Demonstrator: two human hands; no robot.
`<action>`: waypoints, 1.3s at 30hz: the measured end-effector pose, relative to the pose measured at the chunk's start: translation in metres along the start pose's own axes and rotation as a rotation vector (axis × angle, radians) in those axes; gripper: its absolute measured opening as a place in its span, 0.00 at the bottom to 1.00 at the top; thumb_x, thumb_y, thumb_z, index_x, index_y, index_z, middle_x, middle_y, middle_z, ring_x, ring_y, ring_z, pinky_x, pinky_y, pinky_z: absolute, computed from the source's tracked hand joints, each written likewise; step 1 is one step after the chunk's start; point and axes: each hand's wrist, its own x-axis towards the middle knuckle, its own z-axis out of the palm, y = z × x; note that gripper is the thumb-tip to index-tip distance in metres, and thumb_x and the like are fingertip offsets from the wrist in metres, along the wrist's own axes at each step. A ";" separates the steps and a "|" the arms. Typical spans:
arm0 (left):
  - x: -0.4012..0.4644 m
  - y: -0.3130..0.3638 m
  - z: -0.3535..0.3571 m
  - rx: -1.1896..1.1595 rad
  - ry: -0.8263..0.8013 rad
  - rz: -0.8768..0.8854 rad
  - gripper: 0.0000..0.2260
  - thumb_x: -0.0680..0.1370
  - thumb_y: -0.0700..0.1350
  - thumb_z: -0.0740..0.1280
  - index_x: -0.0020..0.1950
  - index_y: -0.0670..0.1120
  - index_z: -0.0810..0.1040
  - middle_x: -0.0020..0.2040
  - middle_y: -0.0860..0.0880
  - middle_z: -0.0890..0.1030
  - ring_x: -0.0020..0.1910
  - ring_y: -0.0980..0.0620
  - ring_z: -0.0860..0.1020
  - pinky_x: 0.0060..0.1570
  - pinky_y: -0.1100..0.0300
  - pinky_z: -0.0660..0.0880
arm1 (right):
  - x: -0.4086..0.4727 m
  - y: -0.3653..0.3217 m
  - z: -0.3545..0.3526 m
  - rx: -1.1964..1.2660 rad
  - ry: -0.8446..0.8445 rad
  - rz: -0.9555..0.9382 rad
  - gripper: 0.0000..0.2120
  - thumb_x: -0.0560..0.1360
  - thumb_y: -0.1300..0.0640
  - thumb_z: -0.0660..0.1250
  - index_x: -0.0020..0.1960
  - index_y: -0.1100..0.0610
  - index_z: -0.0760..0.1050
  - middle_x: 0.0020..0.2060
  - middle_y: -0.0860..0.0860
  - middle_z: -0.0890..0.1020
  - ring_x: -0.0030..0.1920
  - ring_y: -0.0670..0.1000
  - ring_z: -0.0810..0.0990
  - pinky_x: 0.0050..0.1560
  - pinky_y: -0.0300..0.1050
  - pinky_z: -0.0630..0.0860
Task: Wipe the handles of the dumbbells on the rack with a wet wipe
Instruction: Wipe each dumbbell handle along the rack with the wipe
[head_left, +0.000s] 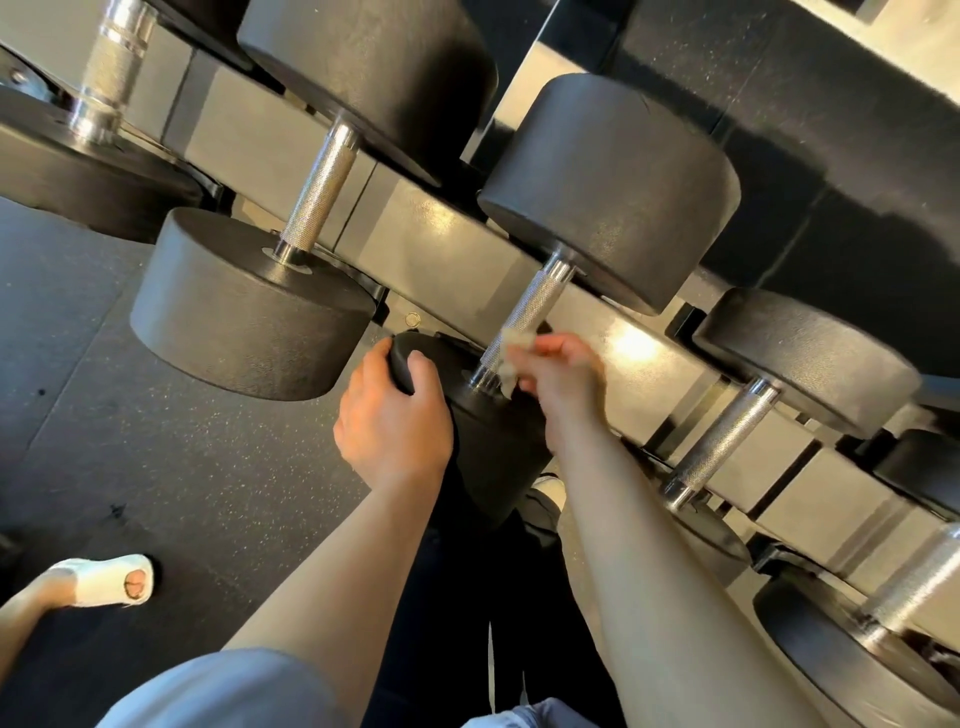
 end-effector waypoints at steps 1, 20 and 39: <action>0.000 0.001 0.000 -0.002 -0.001 -0.001 0.23 0.77 0.58 0.53 0.70 0.55 0.69 0.67 0.52 0.75 0.64 0.48 0.73 0.66 0.44 0.68 | -0.001 0.007 -0.003 -0.134 -0.051 0.018 0.07 0.70 0.64 0.73 0.45 0.58 0.76 0.40 0.50 0.81 0.37 0.44 0.77 0.30 0.29 0.73; 0.000 0.000 0.001 0.009 0.013 0.008 0.21 0.79 0.57 0.53 0.70 0.54 0.70 0.67 0.52 0.76 0.64 0.48 0.74 0.65 0.48 0.69 | 0.008 0.008 -0.010 -0.250 -0.143 0.031 0.09 0.71 0.66 0.69 0.41 0.53 0.75 0.41 0.49 0.80 0.46 0.49 0.78 0.44 0.36 0.73; 0.003 0.001 0.000 0.032 0.005 -0.015 0.20 0.80 0.55 0.56 0.70 0.53 0.70 0.66 0.50 0.76 0.64 0.46 0.74 0.63 0.48 0.68 | -0.005 0.009 0.012 -0.738 -0.034 -0.605 0.03 0.73 0.60 0.71 0.42 0.56 0.79 0.48 0.47 0.78 0.46 0.45 0.77 0.48 0.32 0.72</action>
